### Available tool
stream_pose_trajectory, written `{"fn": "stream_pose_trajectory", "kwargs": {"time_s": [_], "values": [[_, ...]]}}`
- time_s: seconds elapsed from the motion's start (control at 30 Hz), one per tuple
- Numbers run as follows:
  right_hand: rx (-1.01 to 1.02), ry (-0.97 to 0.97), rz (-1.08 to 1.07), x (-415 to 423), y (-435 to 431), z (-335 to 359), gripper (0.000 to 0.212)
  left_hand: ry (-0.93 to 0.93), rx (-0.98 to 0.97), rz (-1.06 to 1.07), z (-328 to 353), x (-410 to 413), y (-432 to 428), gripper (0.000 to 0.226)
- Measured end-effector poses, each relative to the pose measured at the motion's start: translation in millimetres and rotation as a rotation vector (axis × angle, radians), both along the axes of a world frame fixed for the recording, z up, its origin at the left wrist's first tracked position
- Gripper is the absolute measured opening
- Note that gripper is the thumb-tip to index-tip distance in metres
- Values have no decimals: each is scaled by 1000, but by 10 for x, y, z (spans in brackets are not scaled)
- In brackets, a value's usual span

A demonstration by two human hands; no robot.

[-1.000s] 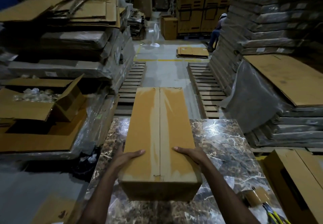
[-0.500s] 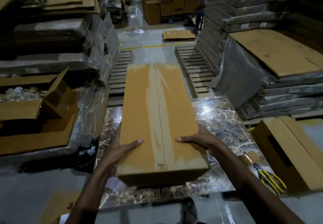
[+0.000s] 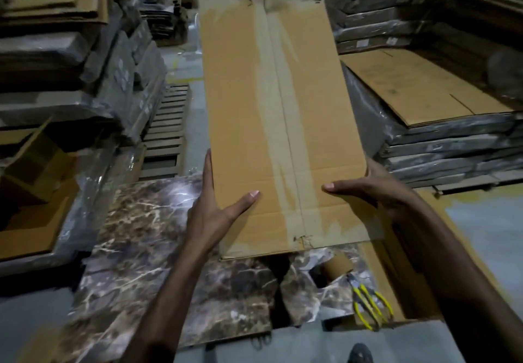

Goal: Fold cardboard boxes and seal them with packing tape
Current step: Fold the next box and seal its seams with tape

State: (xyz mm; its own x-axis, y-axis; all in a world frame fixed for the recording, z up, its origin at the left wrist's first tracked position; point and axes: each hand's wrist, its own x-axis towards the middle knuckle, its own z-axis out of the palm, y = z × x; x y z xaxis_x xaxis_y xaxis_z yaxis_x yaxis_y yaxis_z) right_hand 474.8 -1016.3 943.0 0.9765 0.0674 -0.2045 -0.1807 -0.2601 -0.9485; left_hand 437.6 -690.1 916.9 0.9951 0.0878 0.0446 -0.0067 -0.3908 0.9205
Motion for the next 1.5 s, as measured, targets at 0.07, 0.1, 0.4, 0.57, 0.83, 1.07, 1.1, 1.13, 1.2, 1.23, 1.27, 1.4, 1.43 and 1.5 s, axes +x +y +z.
{"fn": "stream_pose_trajectory", "kwargs": {"time_s": [0.07, 0.1, 0.4, 0.57, 0.83, 1.07, 1.1, 1.13, 1.2, 1.23, 1.27, 1.4, 1.43, 1.5], "values": [[10, 2, -16, 79, -602, -25, 83, 1, -1, -26, -62, 173, -632, 118], [21, 20, -35, 114, -914, -55, 78, 14, 0, -50, -113, 261, -952, 118], [-45, 206, -120, 503, -3580, -791, 77, 173, -51, -215, -814, 951, -3626, 130], [-43, 375, -123, 555, -4384, -1511, 92, 337, 20, -241, -1465, 1121, -4485, 130], [-45, 601, -112, 632, -4639, -2587, 118, 527, 25, -107, -2307, 984, -4858, 121], [3, 714, -38, 590, -4670, -3593, 115, 751, 31, -27, -3126, 1096, -4951, 120], [4, 738, -36, 566, -4663, -3705, 122, 782, 23, -15, -3265, 1121, -4962, 120], [-2, 755, -29, 563, -4669, -3849, 129, 800, 19, -2, -3399, 1159, -4982, 121], [-11, 772, -16, 547, -4672, -4123, 129, 826, 25, 48, -3723, 1225, -4995, 120], [-22, 774, -17, 553, -4659, -4216, 123, 836, 27, 74, -3905, 1237, -4997, 118], [-34, 771, -15, 572, -4654, -4315, 121, 848, 33, 91, -4066, 1242, -5005, 118], [-114, 769, -35, 629, -4703, -4701, 136, 916, 64, 154, -4447, 1228, -5140, 122], [-126, 764, -54, 627, -4744, -4836, 143, 924, 64, 164, -4538, 1227, -5191, 121], [-174, 774, -76, 594, -4783, -5030, 150, 952, 70, 173, -4710, 1199, -5275, 119]]}}
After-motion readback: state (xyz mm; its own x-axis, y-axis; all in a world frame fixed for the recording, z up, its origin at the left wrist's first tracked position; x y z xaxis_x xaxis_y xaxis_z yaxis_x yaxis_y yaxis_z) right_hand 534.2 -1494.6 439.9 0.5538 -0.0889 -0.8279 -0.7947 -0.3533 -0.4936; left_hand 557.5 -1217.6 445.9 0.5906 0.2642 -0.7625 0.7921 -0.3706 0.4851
